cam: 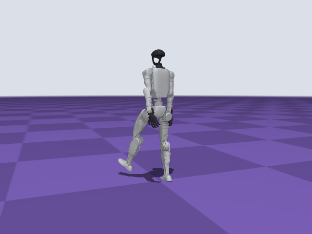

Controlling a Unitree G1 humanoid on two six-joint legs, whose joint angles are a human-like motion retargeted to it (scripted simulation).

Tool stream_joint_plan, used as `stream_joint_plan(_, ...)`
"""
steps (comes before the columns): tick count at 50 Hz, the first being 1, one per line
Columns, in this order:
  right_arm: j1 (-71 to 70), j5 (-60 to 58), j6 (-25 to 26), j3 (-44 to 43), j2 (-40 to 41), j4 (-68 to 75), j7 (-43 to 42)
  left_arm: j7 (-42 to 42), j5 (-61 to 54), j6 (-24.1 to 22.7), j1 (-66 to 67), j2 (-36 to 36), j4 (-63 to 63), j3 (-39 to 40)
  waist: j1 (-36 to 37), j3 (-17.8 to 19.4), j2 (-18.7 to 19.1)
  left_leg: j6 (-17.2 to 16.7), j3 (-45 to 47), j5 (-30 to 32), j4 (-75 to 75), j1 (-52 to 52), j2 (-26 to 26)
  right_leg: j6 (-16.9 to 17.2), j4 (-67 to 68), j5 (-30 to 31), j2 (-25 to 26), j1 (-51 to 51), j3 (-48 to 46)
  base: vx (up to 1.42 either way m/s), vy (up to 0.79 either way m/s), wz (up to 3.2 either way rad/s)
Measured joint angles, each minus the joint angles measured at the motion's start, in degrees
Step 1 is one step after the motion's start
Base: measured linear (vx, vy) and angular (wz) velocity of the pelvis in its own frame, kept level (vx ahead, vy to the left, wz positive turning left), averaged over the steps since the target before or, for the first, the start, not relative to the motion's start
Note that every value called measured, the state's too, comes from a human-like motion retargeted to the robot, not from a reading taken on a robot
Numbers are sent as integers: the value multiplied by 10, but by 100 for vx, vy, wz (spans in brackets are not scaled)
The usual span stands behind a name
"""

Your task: In place motions

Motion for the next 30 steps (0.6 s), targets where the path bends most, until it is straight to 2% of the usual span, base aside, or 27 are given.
stream_joint_plan(5,25,-35,5,-17,-9,51,-11,19,-15,-5,-20,17,-20,-7,-67,-91,12,4,-25,20,107,121,-27,8,-20,-5,10,-35,-45,23,-3,77)
stream_joint_plan(7,39,-38,10,-27,-14,71,-21,23,-17,-9,-31,22,-34,-12,-91,-121,16,-6,-22,25,113,176,-37,12,-34,-3,12,-44,-63,19,-11,84)
stream_joint_plan(10,58,-35,22,-57,-26,104,-30,26,-15,-14,-55,30,-56,-22,-126,-164,45,-32,12,-40,40,258,-37,16,-52,-5,37,-60,-103,17,-13,97)
stream_joint_plan(13,78,-30,34,-100,-39,138,-39,20,-13,-14,-79,28,-76,-37,-161,-216,67,-15,-20,-28,-37,246,-58,28,-72,-5,40,-78,-144,20,-24,129)
stream_joint_plan(15,89,-6,46,-119,-41,140,-46,12,-13,-16,-107,28,-85,-44,-197,-235,79,-24,-43,-21,-40,214,-55,37,-85,-3,34,-93,-185,-9,-24,170)
stream_joint_plan(17,95,34,50,-130,-41,140,-56,4,-10,-18,-135,29,-96,-52,-200,-222,72,-8,-79,-17,-25,191,-67,41,-89,2,26,-91,-199,-18,-18,77)
stream_joint_plan(20,97,90,44,-142,-41,140,-55,-5,-4,-26,-164,28,-125,-87,-155,-177,42,-2,-65,-21,-3,203,-72,37,-86,11,17,-73,-189,-14,-13,-23)
stream_joint_plan(22,89,87,47,-137,-37,140,-46,-6,0,-32,-163,29,-146,-105,-126,-159,25,-3,-48,-23,3,215,-75,34,-87,17,14,-63,-174,4,-10,-60)
stream_joint_plan(25,74,31,48,-128,-29,135,-37,3,9,-45,-134,26,-154,-106,-109,-171,16,-3,-33,-28,-3,221,-80,35,-89,25,8,-69,-157,23,-4,-48)
stream_joint_plan(28,68,-19,39,-104,-21,90,-24,10,12,-47,-101,15,-117,-86,-112,-193,22,-1,-21,-28,-17,215,-83,37,-88,30,6,-88,-144,20,-3,-39)
stream_joint_plan(30,57,-32,29,-82,-16,56,-14,6,11,-38,-88,11,-74,-66,-122,-194,29,0,-17,-27,-23,214,-83,40,-85,32,6,-96,-139,5,-3,-24)
